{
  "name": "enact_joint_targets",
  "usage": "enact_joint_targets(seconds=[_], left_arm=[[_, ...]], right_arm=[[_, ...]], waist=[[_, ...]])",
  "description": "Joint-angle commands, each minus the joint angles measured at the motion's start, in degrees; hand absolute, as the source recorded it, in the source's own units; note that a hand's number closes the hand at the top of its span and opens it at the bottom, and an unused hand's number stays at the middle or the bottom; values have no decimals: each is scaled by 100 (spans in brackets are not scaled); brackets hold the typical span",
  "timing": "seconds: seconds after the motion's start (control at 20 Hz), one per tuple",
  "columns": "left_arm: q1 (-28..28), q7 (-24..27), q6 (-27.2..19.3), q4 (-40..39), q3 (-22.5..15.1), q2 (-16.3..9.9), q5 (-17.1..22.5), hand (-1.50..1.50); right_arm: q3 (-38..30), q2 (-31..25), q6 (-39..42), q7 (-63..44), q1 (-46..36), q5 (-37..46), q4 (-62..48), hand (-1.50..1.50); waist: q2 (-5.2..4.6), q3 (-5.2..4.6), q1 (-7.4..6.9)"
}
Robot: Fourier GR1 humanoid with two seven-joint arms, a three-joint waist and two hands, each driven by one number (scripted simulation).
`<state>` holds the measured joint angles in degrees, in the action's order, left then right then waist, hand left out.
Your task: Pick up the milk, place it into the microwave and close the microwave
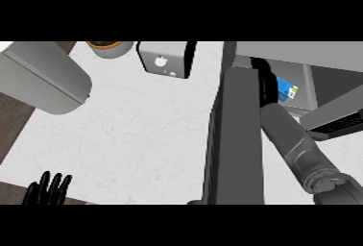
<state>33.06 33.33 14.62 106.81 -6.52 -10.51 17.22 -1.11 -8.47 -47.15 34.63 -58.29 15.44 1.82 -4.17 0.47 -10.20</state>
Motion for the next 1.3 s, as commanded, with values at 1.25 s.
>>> enact_joint_targets(seconds=[1.25], left_arm=[[572, 122, -107, 231, -130, 199, -212, -150]], right_arm=[[-1333, 318, 3469, 2751, 1820, -1366, 612, -150]], waist=[[296, -25, 717]])
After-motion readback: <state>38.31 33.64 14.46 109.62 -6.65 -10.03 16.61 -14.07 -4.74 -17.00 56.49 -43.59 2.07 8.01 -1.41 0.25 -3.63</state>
